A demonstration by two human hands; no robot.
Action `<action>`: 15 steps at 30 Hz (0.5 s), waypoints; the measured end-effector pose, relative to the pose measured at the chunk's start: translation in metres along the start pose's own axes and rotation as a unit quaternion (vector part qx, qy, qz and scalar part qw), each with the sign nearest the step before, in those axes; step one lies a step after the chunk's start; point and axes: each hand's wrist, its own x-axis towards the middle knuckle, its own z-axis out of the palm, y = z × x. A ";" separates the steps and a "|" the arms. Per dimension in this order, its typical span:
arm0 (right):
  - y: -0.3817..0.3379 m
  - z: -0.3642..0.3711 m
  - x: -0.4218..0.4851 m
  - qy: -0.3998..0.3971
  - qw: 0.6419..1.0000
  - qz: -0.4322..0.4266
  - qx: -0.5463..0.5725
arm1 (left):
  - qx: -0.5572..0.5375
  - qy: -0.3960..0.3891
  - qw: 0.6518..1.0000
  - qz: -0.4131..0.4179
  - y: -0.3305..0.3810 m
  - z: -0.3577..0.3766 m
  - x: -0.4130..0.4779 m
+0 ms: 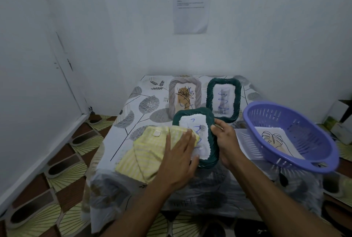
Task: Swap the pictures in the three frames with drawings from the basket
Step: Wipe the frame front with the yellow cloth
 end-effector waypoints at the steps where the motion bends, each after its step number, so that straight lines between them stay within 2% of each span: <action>1: 0.001 0.000 -0.002 -0.009 1.000 0.002 0.000 | 0.007 0.008 1.000 -0.015 -0.003 -0.003 0.006; 4: 0.003 0.001 -0.007 -0.031 0.999 0.005 0.013 | 0.015 0.015 0.999 -0.029 -0.009 -0.016 0.029; 11: -0.001 -0.012 -0.004 0.000 1.000 0.006 0.030 | -0.007 -0.013 0.994 0.107 0.002 -0.006 0.003; 13: 0.001 -0.012 -0.006 -0.002 0.999 0.009 0.035 | 0.007 0.004 0.995 0.104 -0.002 -0.006 0.006; 15: 0.002 -0.007 -0.009 -0.018 0.999 0.009 0.038 | 0.011 0.034 0.998 0.061 -0.007 -0.013 0.019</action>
